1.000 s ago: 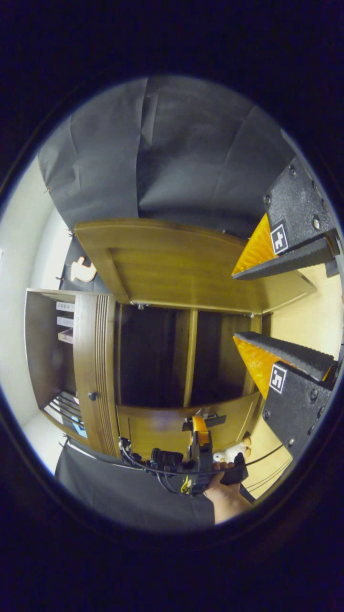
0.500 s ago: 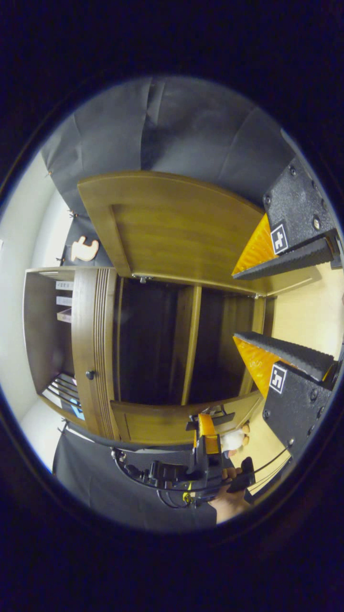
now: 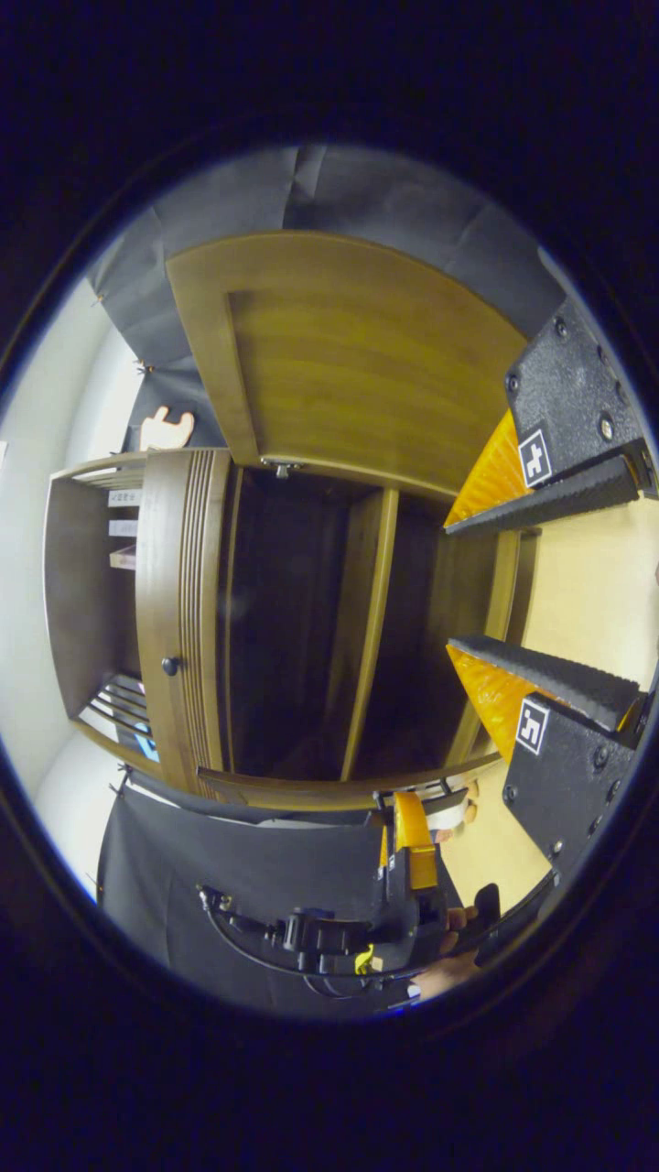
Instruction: Open the right door of the double-door shoe cabinet with the right hand, and open the left door with the left hand.
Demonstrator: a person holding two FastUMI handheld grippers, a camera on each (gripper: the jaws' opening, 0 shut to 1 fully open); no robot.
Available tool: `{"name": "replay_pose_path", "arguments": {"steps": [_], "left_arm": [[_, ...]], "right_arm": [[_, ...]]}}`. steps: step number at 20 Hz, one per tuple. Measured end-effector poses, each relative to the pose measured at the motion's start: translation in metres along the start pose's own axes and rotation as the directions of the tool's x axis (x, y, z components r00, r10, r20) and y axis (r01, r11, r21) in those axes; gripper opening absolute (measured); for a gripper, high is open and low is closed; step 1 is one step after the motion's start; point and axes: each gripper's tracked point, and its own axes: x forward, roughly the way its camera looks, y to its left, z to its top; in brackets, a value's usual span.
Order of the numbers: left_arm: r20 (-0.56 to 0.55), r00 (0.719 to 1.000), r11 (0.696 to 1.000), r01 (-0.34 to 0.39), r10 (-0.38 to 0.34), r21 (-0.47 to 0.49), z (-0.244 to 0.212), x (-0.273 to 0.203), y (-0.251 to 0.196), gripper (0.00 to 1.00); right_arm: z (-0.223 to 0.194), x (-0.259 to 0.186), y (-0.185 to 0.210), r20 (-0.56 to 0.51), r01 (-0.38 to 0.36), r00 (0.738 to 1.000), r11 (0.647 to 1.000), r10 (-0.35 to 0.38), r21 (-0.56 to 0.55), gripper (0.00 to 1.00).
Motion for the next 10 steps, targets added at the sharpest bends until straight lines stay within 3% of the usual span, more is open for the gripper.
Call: {"name": "replay_pose_path", "arguments": {"steps": [2, 3, 4, 5, 9, 10], "left_arm": [[0.0, 1.0, 1.0, -0.017, 0.017, -0.002, -0.002, -0.012, 0.006, 0.23], [0.0, 1.0, 1.0, -0.026, 0.026, -0.007, -0.003, -0.018, 0.009, 0.23], [0.001, 0.999, 0.999, -0.033, 0.033, -0.013, -0.004, -0.024, 0.012, 0.22], [0.002, 0.999, 0.999, -0.041, 0.041, -0.021, -0.005, -0.029, 0.017, 0.23], [0.007, 0.997, 0.996, -0.077, 0.077, -0.044, -0.009, -0.051, 0.032, 0.22], [0.006, 0.996, 0.995, -0.084, 0.085, -0.053, -0.011, -0.055, 0.036, 0.23]], "right_arm": [[0.002, 0.004, 0.009, 0.005, -0.027, 1.0, 1.0, 0.027, -0.004, 0.7], [0.003, 0.006, 0.013, 0.008, -0.044, 0.999, 0.999, 0.044, -0.007, 0.76], [0.004, 0.009, 0.018, 0.008, -0.06, 0.998, 0.998, 0.06, -0.011, 0.7], [0.003, 0.011, 0.024, 0.008, -0.076, 0.997, 0.997, 0.076, -0.016, 0.76], [0.004, 0.019, 0.05, 0.005, -0.139, 0.99, 0.99, 0.139, -0.039, 0.7], [0.005, 0.022, 0.057, 0.003, -0.154, 0.988, 0.987, 0.154, -0.044, 0.76]]}}
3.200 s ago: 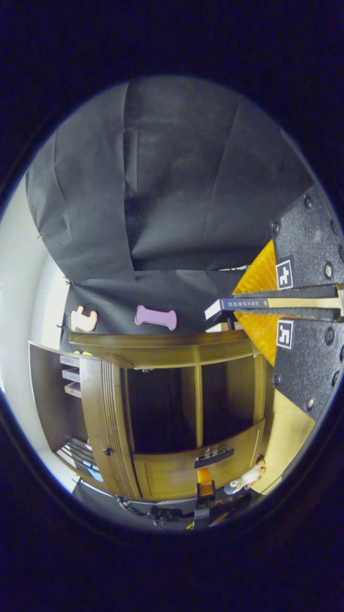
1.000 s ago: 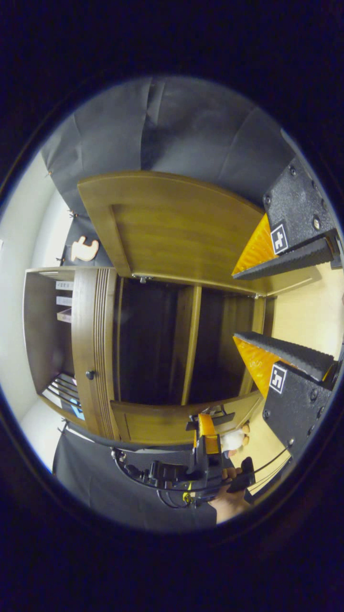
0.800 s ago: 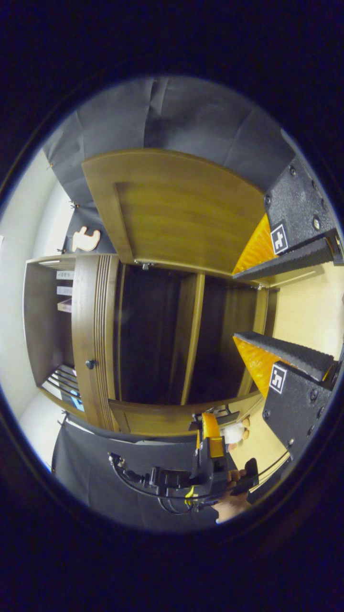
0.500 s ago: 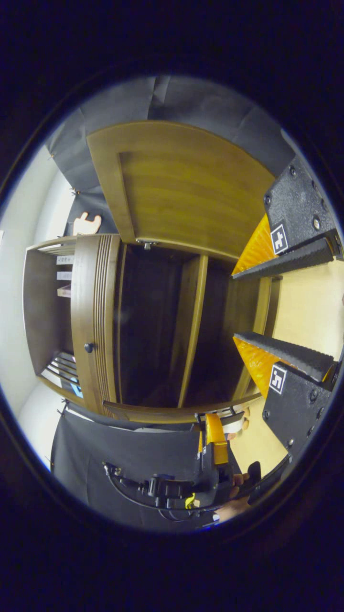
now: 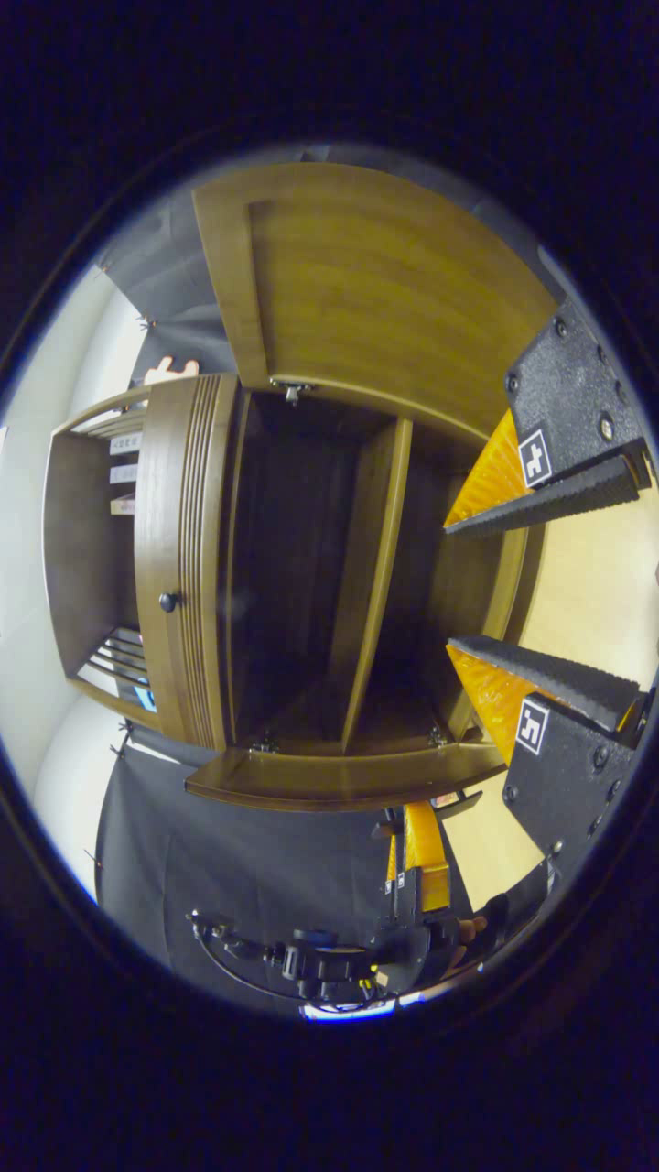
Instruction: Open the right door of the double-door shoe cabinet with the right hand, and open the left door with the left hand.
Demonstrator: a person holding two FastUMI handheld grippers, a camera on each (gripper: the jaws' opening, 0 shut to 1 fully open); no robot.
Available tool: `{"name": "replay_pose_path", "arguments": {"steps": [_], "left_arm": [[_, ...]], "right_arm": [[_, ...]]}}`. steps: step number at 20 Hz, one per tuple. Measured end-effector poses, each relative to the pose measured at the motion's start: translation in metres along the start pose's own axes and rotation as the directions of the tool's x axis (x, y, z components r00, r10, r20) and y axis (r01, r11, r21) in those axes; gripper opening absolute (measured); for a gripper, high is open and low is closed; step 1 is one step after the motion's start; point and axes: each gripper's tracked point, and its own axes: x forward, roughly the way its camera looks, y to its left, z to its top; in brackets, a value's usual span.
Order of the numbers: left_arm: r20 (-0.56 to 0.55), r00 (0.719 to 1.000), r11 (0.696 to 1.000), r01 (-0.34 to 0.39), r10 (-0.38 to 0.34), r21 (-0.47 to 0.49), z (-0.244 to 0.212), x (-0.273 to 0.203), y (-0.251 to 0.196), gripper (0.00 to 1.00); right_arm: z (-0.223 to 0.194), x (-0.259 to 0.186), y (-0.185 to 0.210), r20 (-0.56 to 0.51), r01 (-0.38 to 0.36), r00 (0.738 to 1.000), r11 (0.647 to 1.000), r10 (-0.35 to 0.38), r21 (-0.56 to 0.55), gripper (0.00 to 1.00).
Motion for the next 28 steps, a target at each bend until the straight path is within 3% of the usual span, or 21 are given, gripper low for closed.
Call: {"name": "replay_pose_path", "arguments": {"steps": [2, 4, 6, 7, 10, 12, 13, 28], "left_arm": [[0.001, 1.0, 1.0, -0.009, 0.009, -0.006, -0.001, -0.008, 0.007, 0.22], [0.003, 1.0, 1.0, -0.022, 0.022, -0.007, -0.003, -0.014, 0.014, 0.22], [0.005, 0.999, 0.999, -0.039, 0.039, -0.023, -0.004, -0.02, 0.021, 0.22], [0.007, 0.999, 0.998, -0.046, 0.047, -0.031, -0.004, -0.024, 0.026, 0.22], [0.006, 0.998, 0.997, -0.066, 0.066, -0.037, -0.006, -0.034, 0.037, 0.22], [0.005, 0.996, 0.996, -0.088, 0.088, -0.021, -0.007, -0.042, 0.046, 0.22], [0.005, 0.995, 0.995, -0.097, 0.097, -0.021, -0.007, -0.044, 0.051, 0.22], [-0.006, 0.964, 0.963, -0.267, 0.267, -0.019, -0.001, -0.082, 0.132, 0.23]], "right_arm": [[0.0, 0.006, 0.011, -0.004, -0.028, 1.0, 1.0, 0.028, -0.011, 0.7], [0.003, 0.008, 0.019, -0.003, -0.05, 0.999, 0.999, 0.05, -0.022, 0.76], [0.006, 0.011, 0.027, 0.004, -0.068, 0.998, 0.997, 0.068, -0.026, 0.76], [0.006, 0.012, 0.03, 0.003, -0.078, 0.997, 0.997, 0.078, -0.028, 0.7], [0.006, 0.017, 0.039, 0.0, -0.102, 0.995, 0.994, 0.102, -0.041, 0.76], [0.006, 0.018, 0.044, 0.001, -0.109, 0.994, 0.993, 0.109, -0.046, 0.7], [0.006, 0.018, 0.046, 0.001, -0.116, 0.993, 0.992, 0.116, -0.044, 0.76], [0.0, 0.028, 0.068, -0.012, -0.152, 0.988, 0.986, 0.152, -0.073, 0.76]]}}
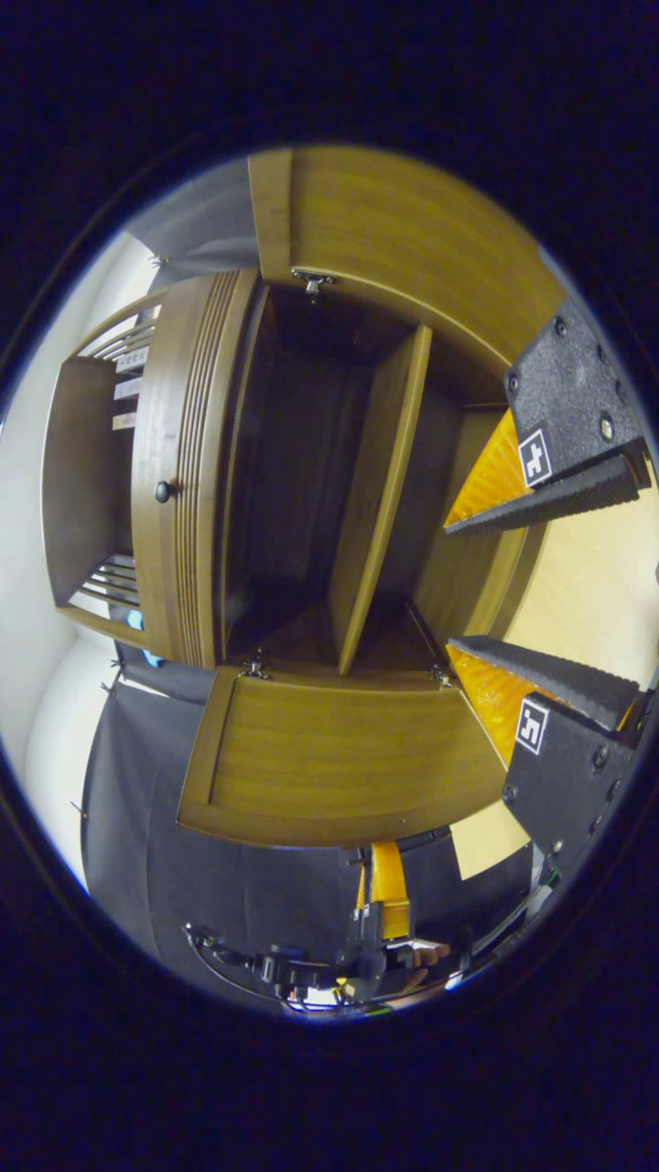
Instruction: Open the right door of the double-door shoe cabinet with the right hand, and open the left door with the left hand.
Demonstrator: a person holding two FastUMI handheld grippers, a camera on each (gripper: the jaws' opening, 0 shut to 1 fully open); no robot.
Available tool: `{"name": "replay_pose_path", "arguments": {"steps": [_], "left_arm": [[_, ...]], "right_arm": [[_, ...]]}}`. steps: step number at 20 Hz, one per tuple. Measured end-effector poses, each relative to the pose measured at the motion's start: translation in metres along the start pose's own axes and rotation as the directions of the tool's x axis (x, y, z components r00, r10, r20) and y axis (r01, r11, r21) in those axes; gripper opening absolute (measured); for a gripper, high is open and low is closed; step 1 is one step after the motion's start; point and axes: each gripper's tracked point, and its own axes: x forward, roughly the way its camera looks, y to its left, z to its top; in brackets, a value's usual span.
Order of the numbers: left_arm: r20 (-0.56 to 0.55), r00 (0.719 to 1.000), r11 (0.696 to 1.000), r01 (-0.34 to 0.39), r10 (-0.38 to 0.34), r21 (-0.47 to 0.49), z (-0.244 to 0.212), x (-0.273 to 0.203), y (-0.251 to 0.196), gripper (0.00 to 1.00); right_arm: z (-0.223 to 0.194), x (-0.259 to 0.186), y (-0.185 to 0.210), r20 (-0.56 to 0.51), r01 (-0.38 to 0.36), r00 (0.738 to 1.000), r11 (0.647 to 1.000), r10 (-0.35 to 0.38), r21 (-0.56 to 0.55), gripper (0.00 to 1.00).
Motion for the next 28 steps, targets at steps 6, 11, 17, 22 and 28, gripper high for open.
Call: {"name": "replay_pose_path", "arguments": {"steps": [6, 11, 17, 22, 28], "left_arm": [[-0.004, 0.998, 0.998, -0.056, 0.056, 0.026, 0.001, 0.0, 0.035, 0.23], [0.005, 0.998, 0.997, -0.056, 0.056, 0.052, 0.001, 0.0, 0.037, 0.31], [0.02, 0.995, 0.995, -0.096, 0.096, 0.012, 0.007, 0.0, 0.044, 0.34], [0.039, 0.993, 0.994, -0.108, 0.108, 0.002, 0.013, -0.008, 0.042, 0.43], [0.093, 0.99, 0.992, -0.115, 0.109, 0.056, 0.03, -0.026, 0.013, 0.71]], "right_arm": [[0.0, 0.007, 0.006, -0.005, -0.012, 1.0, 1.0, 0.012, -0.013, 0.76], [0.0, 0.011, 0.012, -0.014, -0.029, 1.0, 0.999, 0.028, -0.031, 0.76], [0.001, 0.013, 0.016, -0.016, -0.037, 0.999, 0.999, 0.036, -0.04, 0.7], [0.003, 0.011, 0.016, -0.01, -0.035, 0.999, 0.999, 0.034, -0.036, 0.7], [0.008, 0.001, 0.009, 0.008, -0.009, 1.0, 1.0, 0.009, -0.019, 0.76]]}}
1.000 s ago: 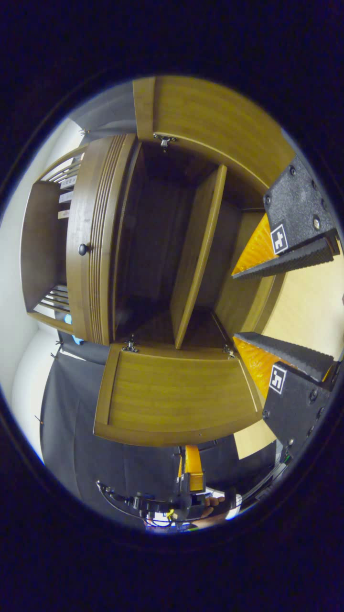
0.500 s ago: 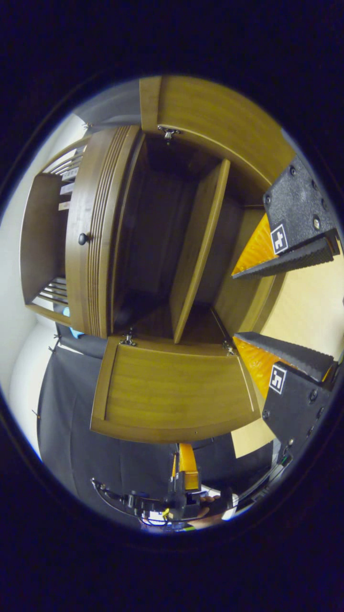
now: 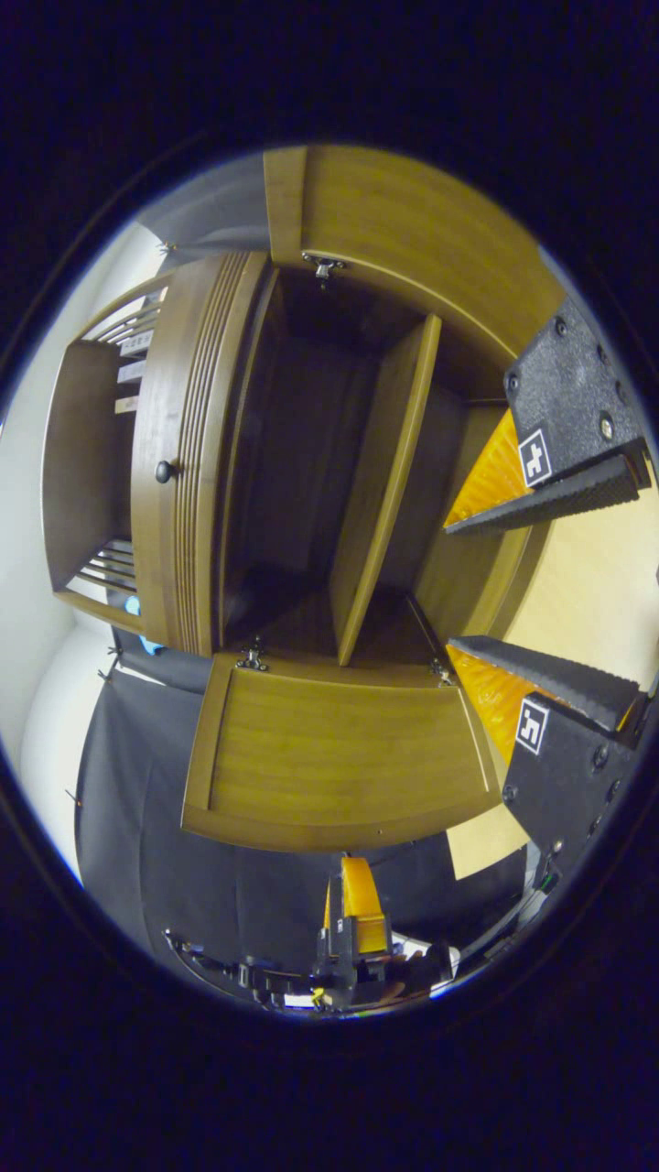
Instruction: Open the right door of the double-door shoe cabinet with the right hand, and open the left door with the left hand.
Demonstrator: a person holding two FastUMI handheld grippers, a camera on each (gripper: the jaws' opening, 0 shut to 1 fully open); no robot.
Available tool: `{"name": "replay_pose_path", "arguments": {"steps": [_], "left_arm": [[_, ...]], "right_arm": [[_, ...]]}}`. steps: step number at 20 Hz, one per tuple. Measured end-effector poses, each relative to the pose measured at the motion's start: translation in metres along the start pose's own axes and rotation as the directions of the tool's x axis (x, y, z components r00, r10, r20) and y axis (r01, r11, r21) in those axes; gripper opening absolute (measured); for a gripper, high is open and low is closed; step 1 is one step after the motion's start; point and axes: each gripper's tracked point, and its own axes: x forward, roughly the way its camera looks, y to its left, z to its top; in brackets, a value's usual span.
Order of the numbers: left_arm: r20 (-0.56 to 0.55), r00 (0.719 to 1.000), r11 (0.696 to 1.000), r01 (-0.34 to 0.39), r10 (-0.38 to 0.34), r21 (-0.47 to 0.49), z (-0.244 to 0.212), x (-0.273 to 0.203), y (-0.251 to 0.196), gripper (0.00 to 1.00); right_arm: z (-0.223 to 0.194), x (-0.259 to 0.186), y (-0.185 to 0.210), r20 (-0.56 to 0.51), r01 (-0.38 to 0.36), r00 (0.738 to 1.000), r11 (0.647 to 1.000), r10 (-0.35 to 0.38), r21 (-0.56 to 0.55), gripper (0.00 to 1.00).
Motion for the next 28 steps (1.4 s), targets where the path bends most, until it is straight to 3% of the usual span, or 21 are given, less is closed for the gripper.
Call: {"name": "replay_pose_path", "arguments": {"steps": [2, 3, 6, 7, 8, 11, 13, 14, 16, 17, 18, 20, 21, 22, 23, 24, 25, 27, 28], "left_arm": [[0.028, 1.0, 1.0, 0.011, -0.011, 0.007, 0.013, -0.007, -0.011, 0.71], [0.042, 0.999, 1.0, 0.02, -0.02, 0.01, 0.019, -0.008, -0.016, 0.82], [0.077, 0.996, 0.999, 0.047, -0.049, 0.026, 0.036, -0.011, -0.037, 0.81], [0.085, 0.994, 0.998, 0.061, -0.063, 0.029, 0.041, -0.009, -0.045, 0.87], [0.088, 0.993, 0.997, 0.072, -0.075, 0.033, 0.045, -0.006, -0.053, 0.81], [0.078, 0.991, 0.993, 0.101, -0.105, 0.054, 0.046, 0.001, -0.077, 0.82], [0.075, 0.989, 0.992, 0.124, -0.126, 0.035, 0.048, 0.003, -0.095, 0.91], [0.059, 0.99, 0.992, 0.125, -0.125, 0.007, 0.046, 0.007, -0.104, 0.83], [0.014, 0.986, 0.985, 0.165, -0.165, -0.059, 0.042, 0.009, -0.125, 0.84], [0.018, 0.985, 0.983, 0.172, -0.171, -0.066, 0.046, 0.01, -0.133, 0.94], [0.031, 0.984, 0.983, 0.176, -0.174, -0.061, 0.052, 0.012, -0.139, 0.77], [0.044, 0.983, 0.98, 0.182, -0.179, -0.079, 0.06, 0.014, -0.148, 0.94], [0.048, 0.983, 0.979, 0.182, -0.178, -0.088, 0.061, 0.015, -0.154, 0.95], [0.049, 0.985, 0.981, 0.171, -0.167, -0.089, 0.063, 0.017, -0.157, 0.86], [0.05, 0.986, 0.983, 0.163, -0.159, -0.084, 0.064, 0.017, -0.159, 0.86], [0.055, 0.985, 0.983, 0.165, -0.161, -0.081, 0.065, 0.018, -0.163, 0.87], [0.057, 0.984, 0.982, 0.173, -0.169, -0.08, 0.066, 0.019, -0.168, 0.98], [0.064, 0.979, 0.977, 0.197, -0.192, -0.079, 0.071, 0.019, -0.175, 0.82], [0.067, 0.977, 0.976, 0.206, -0.201, -0.073, 0.073, 0.02, -0.179, 0.92]], "right_arm": [[0.002, -0.003, -0.004, 0.002, 0.01, 1.0, 1.0, -0.01, 0.01, 0.7], [0.002, -0.005, -0.005, 0.003, 0.013, 1.0, 1.0, -0.013, 0.013, 0.7], [0.004, -0.011, -0.014, 0.009, 0.031, 0.999, 0.999, -0.032, 0.02, 0.76], [0.004, -0.014, -0.017, 0.011, 0.039, 0.999, 0.999, -0.039, 0.025, 0.7], [0.005, -0.016, -0.021, 0.012, 0.048, 0.999, 0.998, -0.049, 0.028, 0.76], [0.008, -0.026, -0.035, 0.02, 0.097, 0.995, 0.994, -0.098, 0.041, 0.77], [0.011, -0.033, -0.045, 0.025, 0.128, 0.991, 0.99, -0.129, 0.051, 0.72], [0.014, -0.036, -0.05, 0.03, 0.144, 0.989, 0.988, -0.146, 0.055, 0.73], [0.017, -0.041, -0.059, 0.025, 0.174, 0.984, 0.983, -0.175, 0.058, 0.81], [0.017, -0.044, -0.063, 0.027, 0.178, 0.983, 0.982, -0.18, 0.066, 0.81], [0.02, -0.047, -0.066, 0.033, 0.184, 0.982, 0.98, -0.187, 0.076, 0.81], [0.025, -0.053, -0.075, 0.045, 0.205, 0.977, 0.975, -0.209, 0.088, 0.87], [0.028, -0.056, -0.079, 0.052, 0.216, 0.974, 0.972, -0.221, 0.094, 0.87], [0.032, -0.059, -0.083, 0.061, 0.226, 0.971, 0.969, -0.233, 0.102, 0.87], [0.035, -0.062, -0.088, 0.07, 0.24, 0.966, 0.965, -0.248, 0.108, 0.87], [0.039, -0.065, -0.092, 0.077, 0.253, 0.962, 0.961, -0.262, 0.113, 0.88], [0.04, -0.068, -0.097, 0.082, 0.264, 0.958, 0.958, -0.274, 0.115, 0.88], [0.04, -0.07, -0.106, 0.082, 0.294, 0.949, 0.948, -0.305, 0.12, 0.88], [0.035, -0.07, -0.108, 0.067, 0.299, 0.949, 0.946, -0.309, 0.127, 0.87]]}}
